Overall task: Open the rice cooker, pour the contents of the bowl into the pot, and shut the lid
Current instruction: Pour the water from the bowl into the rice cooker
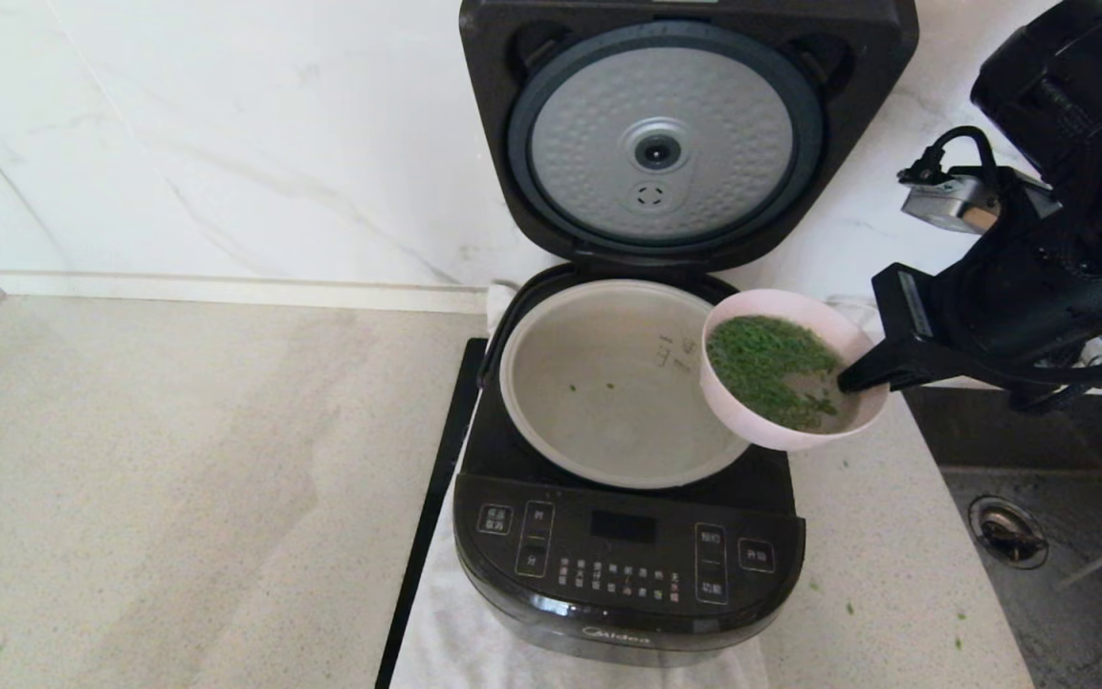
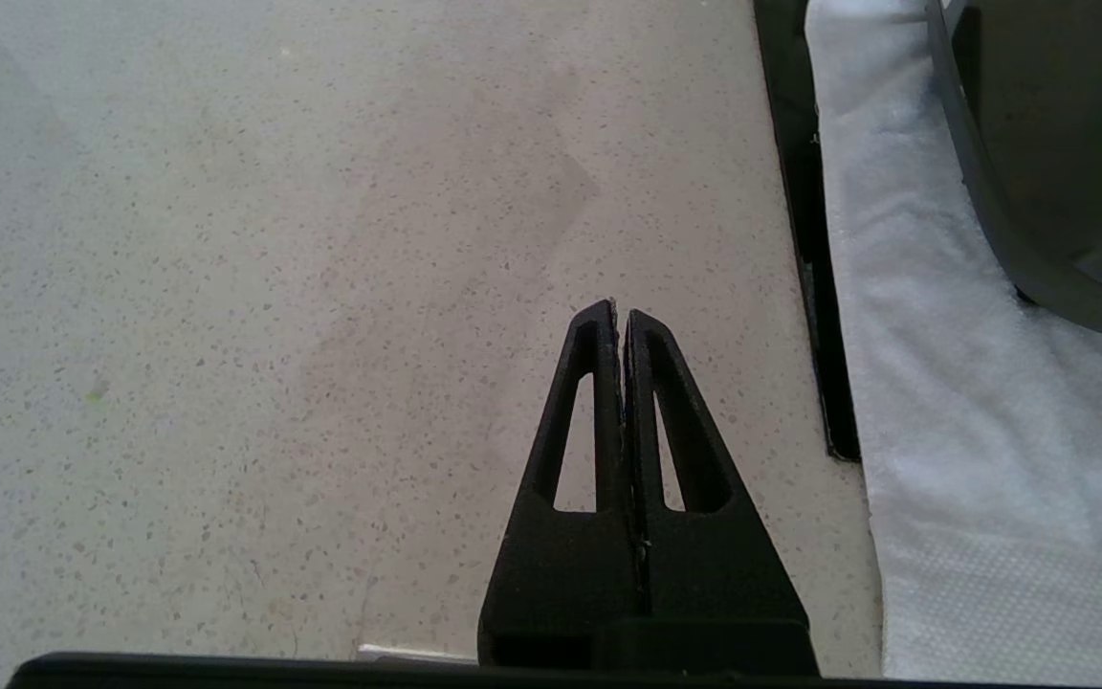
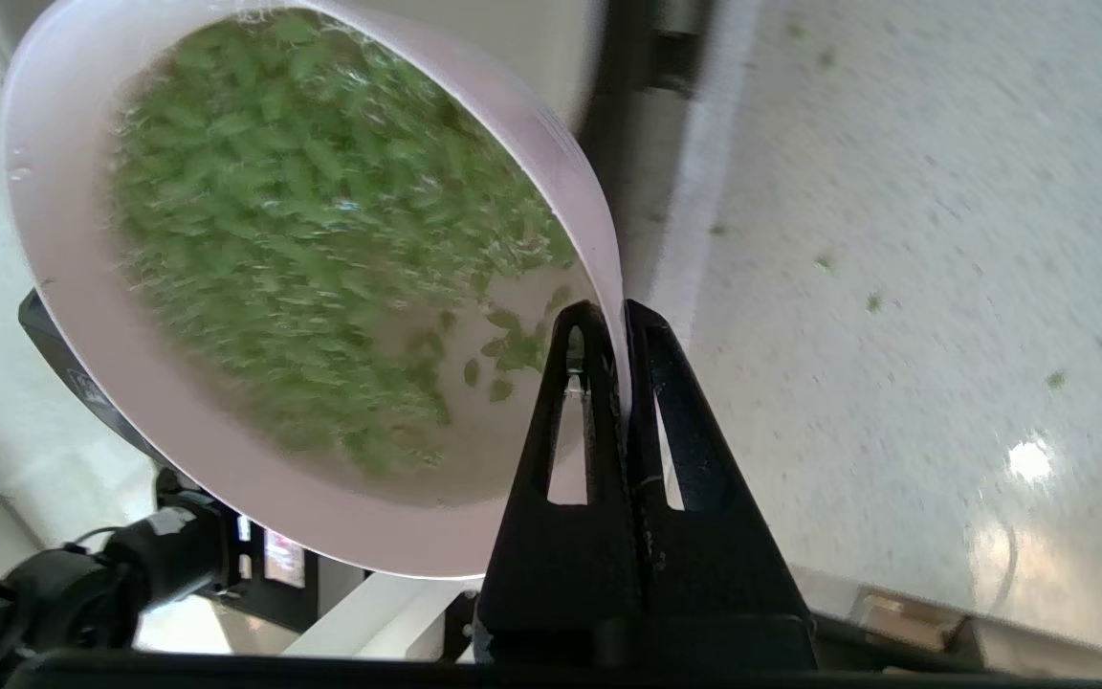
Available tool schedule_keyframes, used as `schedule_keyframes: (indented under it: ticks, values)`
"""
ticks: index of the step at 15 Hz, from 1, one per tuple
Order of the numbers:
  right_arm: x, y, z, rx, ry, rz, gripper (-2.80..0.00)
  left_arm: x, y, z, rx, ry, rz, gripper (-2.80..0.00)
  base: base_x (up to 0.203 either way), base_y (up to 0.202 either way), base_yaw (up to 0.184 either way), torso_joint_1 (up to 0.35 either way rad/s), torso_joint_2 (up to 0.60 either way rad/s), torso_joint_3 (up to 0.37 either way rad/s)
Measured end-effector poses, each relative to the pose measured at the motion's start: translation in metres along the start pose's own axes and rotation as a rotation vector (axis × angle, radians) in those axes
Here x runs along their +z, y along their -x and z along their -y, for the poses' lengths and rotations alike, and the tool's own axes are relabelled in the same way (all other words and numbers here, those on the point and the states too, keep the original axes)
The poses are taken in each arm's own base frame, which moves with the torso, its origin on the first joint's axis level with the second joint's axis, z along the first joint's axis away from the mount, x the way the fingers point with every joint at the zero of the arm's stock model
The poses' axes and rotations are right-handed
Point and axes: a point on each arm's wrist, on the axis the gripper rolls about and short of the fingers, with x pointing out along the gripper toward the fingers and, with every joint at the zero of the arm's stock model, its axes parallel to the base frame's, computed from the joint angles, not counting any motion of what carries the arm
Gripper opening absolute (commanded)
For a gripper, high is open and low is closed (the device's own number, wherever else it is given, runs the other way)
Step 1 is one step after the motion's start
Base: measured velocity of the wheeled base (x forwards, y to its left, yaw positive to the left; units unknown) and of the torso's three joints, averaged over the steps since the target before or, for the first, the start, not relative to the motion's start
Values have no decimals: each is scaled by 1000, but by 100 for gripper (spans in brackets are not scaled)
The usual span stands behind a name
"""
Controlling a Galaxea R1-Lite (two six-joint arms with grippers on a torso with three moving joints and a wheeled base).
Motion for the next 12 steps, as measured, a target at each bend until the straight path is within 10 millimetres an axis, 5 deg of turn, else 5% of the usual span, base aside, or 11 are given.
schedule_keyframes:
  ticks: [12]
  values:
    - [-11, -41, -57, 66, 98, 37, -280, 0, 0, 0, 0, 0, 0, -280, 0, 0, 0, 0, 0, 0]
